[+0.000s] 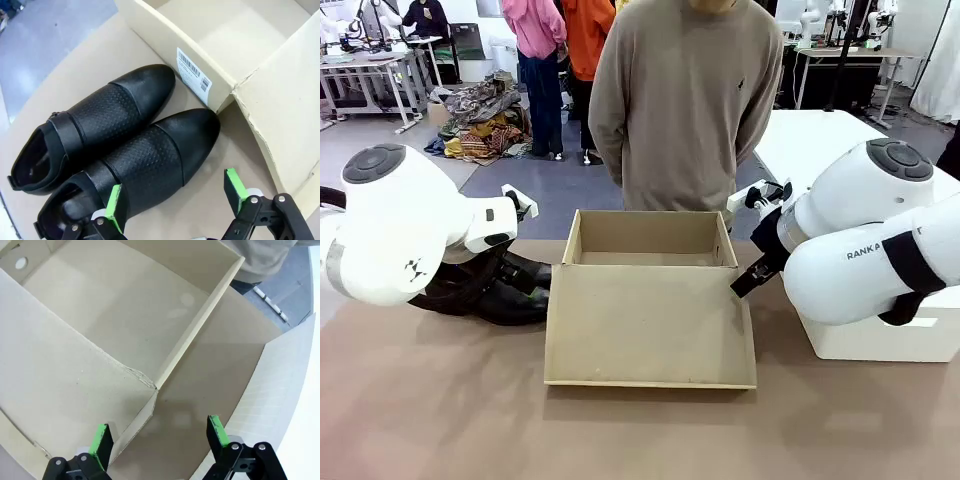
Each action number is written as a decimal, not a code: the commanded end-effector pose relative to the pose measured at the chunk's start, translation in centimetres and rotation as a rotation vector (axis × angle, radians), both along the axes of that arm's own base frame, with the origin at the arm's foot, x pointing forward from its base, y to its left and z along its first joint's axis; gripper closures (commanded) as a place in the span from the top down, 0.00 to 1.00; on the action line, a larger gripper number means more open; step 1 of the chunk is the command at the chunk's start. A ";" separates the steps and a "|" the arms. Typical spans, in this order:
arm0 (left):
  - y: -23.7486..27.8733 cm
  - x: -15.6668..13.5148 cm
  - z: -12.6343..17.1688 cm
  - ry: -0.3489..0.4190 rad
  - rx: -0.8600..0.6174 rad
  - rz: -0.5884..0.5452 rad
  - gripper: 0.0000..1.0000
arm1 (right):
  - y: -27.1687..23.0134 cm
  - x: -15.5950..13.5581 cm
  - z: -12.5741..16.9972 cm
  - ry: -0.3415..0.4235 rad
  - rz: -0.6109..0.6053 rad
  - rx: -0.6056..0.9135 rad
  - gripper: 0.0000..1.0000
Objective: Pack the shoes into the box.
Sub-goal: Place one shoe of the Shoes into the Shoes Box.
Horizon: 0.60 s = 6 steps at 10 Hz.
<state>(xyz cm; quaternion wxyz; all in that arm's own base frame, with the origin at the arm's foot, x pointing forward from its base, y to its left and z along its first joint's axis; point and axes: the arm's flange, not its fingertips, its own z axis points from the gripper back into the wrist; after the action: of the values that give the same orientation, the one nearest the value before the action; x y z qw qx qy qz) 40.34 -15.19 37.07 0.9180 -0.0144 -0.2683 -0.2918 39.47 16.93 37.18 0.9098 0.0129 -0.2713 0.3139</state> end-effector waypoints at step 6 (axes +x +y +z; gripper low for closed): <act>0.0 0.0 0.0 0.000 0.000 0.000 1.00 | 0.0 0.0 0.0 -0.001 0.000 0.000 1.00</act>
<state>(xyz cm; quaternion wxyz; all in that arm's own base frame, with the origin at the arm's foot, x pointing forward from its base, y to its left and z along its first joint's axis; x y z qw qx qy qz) 40.34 -15.20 37.07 0.9180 -0.0144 -0.2683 -0.2919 39.46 16.93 37.18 0.9097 0.0127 -0.2713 0.3143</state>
